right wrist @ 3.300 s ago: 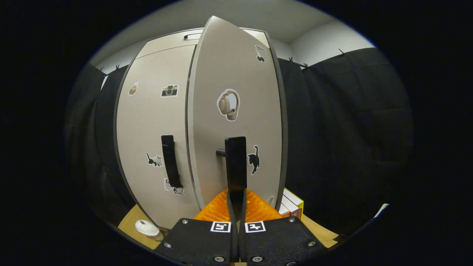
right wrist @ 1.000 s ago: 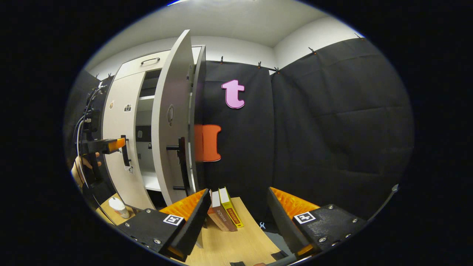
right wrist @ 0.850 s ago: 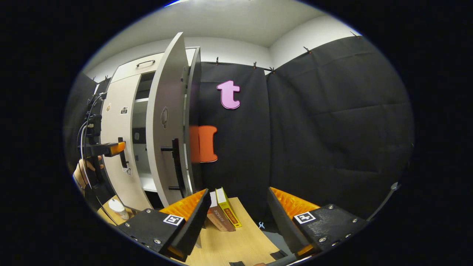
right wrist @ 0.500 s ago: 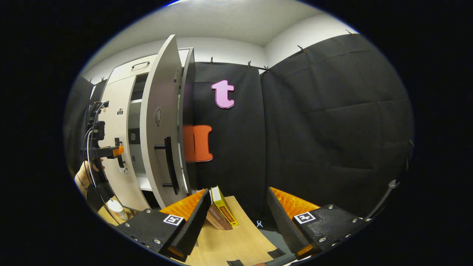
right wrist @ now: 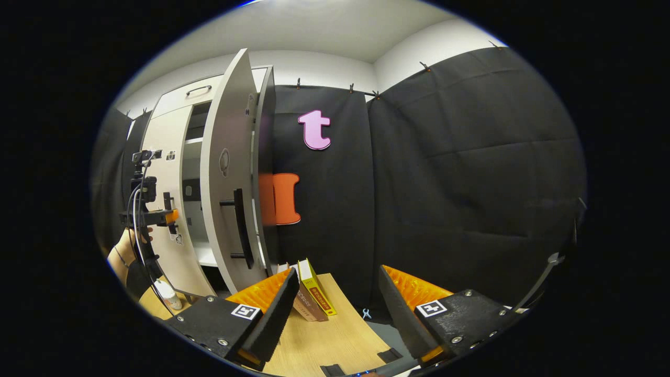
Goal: Open the right door of the double-door shoe cabinet with the right hand, and open the left door with the left hand.
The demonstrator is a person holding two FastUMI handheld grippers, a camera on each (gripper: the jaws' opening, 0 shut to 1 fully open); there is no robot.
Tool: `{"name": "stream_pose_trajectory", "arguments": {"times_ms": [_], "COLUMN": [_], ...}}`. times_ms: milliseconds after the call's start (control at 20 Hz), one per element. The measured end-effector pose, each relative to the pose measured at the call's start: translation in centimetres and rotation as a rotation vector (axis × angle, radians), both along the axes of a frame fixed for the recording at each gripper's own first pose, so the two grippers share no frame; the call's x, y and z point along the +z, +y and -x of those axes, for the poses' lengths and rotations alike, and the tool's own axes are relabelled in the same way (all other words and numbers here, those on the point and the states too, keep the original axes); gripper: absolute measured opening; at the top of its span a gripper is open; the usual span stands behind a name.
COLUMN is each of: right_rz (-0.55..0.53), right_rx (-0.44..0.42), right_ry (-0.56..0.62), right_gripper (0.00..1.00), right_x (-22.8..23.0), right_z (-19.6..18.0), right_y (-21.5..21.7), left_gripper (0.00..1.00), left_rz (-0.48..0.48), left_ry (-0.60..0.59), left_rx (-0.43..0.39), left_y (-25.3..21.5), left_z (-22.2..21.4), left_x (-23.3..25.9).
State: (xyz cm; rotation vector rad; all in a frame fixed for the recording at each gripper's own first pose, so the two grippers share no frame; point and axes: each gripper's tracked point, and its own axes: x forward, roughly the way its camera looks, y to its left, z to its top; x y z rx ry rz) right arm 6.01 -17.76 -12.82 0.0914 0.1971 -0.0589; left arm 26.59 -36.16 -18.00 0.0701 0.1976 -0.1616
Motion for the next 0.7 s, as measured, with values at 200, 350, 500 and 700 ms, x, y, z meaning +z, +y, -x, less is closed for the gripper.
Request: {"name": "stream_pose_trajectory", "arguments": {"times_ms": [200, 350, 500, 700], "right_rz": [0.004, 0.003, 0.008, 0.006], "right_rx": [0.001, -0.006, -0.011, -0.012], "right_ry": [0.007, 0.013, 0.014, 0.018], "right_gripper": [0.93, 0.93, 0.93, 0.93], "right_x": [-0.2, -0.2, -0.1, 0.0], "right_z": [0.3, 0.5, 1.0, 1.5], "right_y": [0.1, 0.0, 0.0, 0.6], "left_gripper": [0.69, 0.41, 0.42, 0.35], "left_rz": [0.033, 0.04, 0.026, 0.024], "left_ry": [0.03, 0.025, 0.039, 0.05], "left_rx": [-0.011, -0.034, -0.023, -0.024], "left_y": [-0.1, -1.1, -1.2, -1.1], "left_z": [-0.3, -0.3, -0.6, -0.3], "left_x": [-1.2, -1.3, -1.6, -1.6]}}
